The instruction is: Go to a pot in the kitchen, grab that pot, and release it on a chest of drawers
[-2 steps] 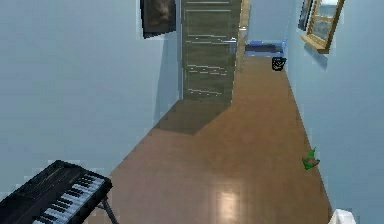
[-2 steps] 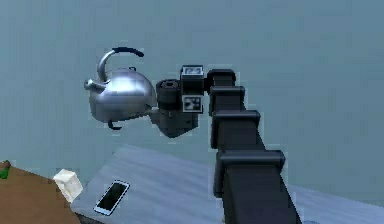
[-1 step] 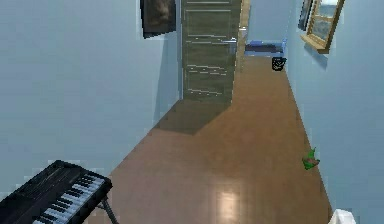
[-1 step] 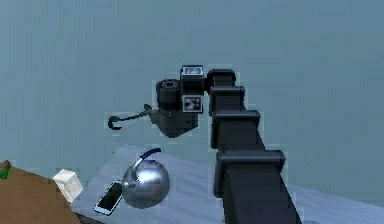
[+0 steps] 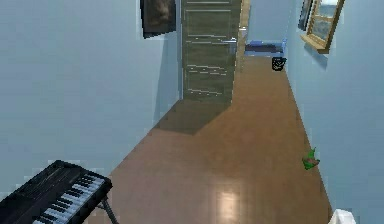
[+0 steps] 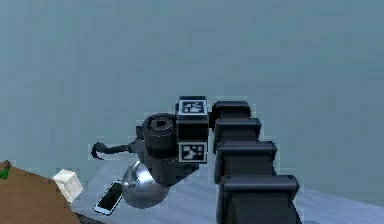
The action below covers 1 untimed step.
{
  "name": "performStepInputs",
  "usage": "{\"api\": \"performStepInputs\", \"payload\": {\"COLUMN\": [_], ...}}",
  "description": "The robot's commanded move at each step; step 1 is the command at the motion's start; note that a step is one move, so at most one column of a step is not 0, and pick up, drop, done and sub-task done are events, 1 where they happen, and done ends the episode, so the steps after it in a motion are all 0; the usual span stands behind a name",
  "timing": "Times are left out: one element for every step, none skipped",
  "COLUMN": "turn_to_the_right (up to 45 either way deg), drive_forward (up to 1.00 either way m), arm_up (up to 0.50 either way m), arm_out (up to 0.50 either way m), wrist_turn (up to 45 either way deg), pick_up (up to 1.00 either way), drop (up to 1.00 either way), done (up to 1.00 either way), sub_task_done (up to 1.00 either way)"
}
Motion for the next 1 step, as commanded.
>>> {"api": "performStepInputs", "payload": {"turn_to_the_right": [0.0], "drive_forward": [0.00], "arm_up": [0.00], "arm_out": [0.00], "wrist_turn": [0.0], "pick_up": [0.00], "drop": [0.00], "done": [1.00], "sub_task_done": [0.00]}}
